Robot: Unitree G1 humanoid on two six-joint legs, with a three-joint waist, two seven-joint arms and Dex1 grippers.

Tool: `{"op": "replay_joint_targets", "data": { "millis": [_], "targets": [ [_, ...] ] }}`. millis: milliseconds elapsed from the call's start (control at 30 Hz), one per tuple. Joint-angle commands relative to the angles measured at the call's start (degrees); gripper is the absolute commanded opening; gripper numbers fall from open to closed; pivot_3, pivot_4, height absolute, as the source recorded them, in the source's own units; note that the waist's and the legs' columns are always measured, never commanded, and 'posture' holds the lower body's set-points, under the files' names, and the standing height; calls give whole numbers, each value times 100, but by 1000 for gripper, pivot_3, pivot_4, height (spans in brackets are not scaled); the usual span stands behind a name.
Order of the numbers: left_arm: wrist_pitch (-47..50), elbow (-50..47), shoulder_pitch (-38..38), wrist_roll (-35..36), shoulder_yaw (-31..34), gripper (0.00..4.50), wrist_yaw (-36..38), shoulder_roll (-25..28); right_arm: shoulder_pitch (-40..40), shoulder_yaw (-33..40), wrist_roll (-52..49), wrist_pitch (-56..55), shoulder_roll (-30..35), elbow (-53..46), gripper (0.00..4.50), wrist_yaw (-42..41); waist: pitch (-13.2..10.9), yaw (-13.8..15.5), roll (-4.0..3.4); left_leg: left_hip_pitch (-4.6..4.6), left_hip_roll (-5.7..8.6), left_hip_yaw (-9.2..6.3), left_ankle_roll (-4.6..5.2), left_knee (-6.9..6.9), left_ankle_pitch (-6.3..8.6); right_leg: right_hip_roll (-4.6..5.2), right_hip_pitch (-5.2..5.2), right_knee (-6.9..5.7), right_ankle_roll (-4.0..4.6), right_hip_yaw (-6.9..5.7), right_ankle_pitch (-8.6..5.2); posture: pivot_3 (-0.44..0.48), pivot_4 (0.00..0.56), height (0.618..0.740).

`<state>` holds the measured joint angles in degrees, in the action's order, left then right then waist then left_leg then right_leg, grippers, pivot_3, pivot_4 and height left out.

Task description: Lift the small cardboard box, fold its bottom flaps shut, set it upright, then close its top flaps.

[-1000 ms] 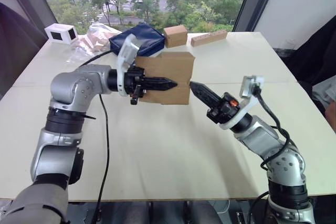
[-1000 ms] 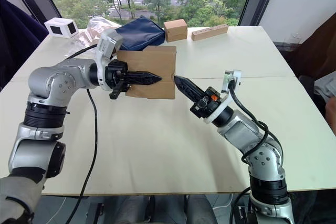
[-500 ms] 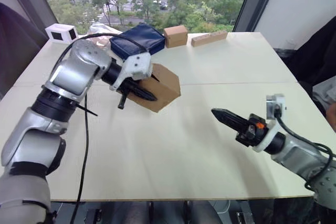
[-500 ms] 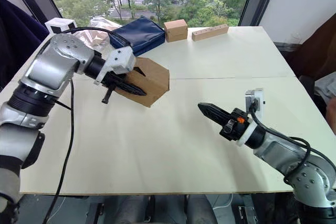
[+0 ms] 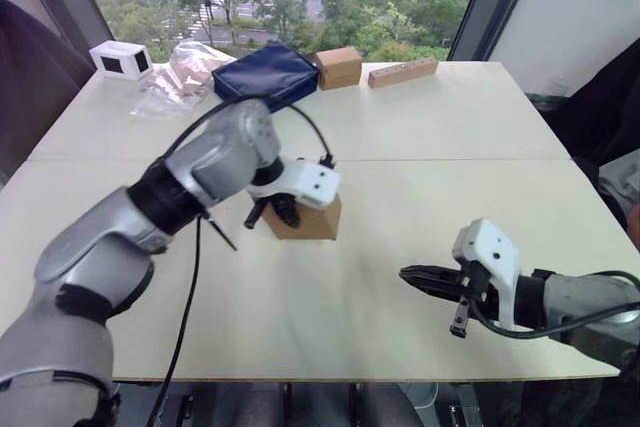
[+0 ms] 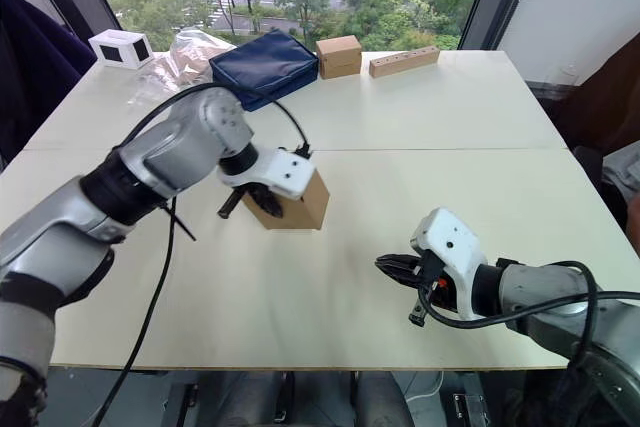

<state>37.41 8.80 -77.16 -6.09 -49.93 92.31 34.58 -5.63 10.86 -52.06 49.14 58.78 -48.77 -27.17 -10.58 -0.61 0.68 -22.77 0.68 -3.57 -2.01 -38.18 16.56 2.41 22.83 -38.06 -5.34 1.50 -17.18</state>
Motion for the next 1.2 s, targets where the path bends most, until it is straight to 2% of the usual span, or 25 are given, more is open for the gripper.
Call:
{"op": "replay_joint_targets", "data": {
  "millis": [33,233,400,533,667,767,933,1033,1133,1200],
  "targets": [
    [482,174,-436,245,-403,0,19,-176,-161,-155,432,-223,-225,-138,69,76,0,-15,-1,1,1,2,2,1,1,1,0,-1,-2,3,-1,0,150,740],
    [666,159,-626,438,-932,0,19,-327,-239,-381,827,-328,-607,-160,69,198,0,-37,-5,11,-6,3,2,2,1,-6,1,-7,0,8,-1,0,150,740],
    [953,213,-506,306,-930,0,-3,-652,-209,-394,977,-295,-794,-163,69,255,0,-3,-4,9,-6,3,2,1,1,-6,0,-6,0,8,-1,0,150,740],
    [1161,492,-551,213,-813,1026,-10,-907,-149,-380,1051,-266,-878,-84,0,214,-1,-3,-4,9,1,2,2,-1,1,0,-4,-5,-1,6,-1,0,150,740],
    [1271,556,-574,196,-719,2590,17,-956,19,-403,1089,-219,-901,40,0,147,0,-34,-5,14,-5,4,2,0,1,-5,-3,-7,-1,8,-1,0,150,740],
    [1606,569,-749,520,-616,3644,19,-873,161,-423,1091,-202,-929,153,0,84,0,-18,-5,14,-7,3,2,1,1,-7,-3,-8,0,8,-2,0,150,740],
    [2054,936,-1243,1467,4,3644,19,-693,237,-256,896,-203,-1060,246,0,-76,-1,-14,-4,8,-6,3,2,0,1,-5,1,-7,0,8,-1,0,150,740],
    [2394,690,-1425,2722,155,3644,19,-213,153,-143,881,-274,-1093,336,0,-240,0,-32,-6,10,-5,3,2,2,1,-2,0,-6,-1,7,-2,0,150,740],
    [2594,1167,-1347,2579,662,3644,-60,-208,215,-41,836,-330,-1107,495,0,-399,1,-25,-6,17,-5,4,2,1,1,0,-4,-11,0,7,-2,0,150,740],
    [2577,1538,-1208,2647,1319,3644,-433,-243,290,118,662,-330,-1180,577,0,-446,1,-18,-6,21,-4,5,2,-3,1,-1,-9,-13,-1,7,-1,0,150,740]
  ]
}}
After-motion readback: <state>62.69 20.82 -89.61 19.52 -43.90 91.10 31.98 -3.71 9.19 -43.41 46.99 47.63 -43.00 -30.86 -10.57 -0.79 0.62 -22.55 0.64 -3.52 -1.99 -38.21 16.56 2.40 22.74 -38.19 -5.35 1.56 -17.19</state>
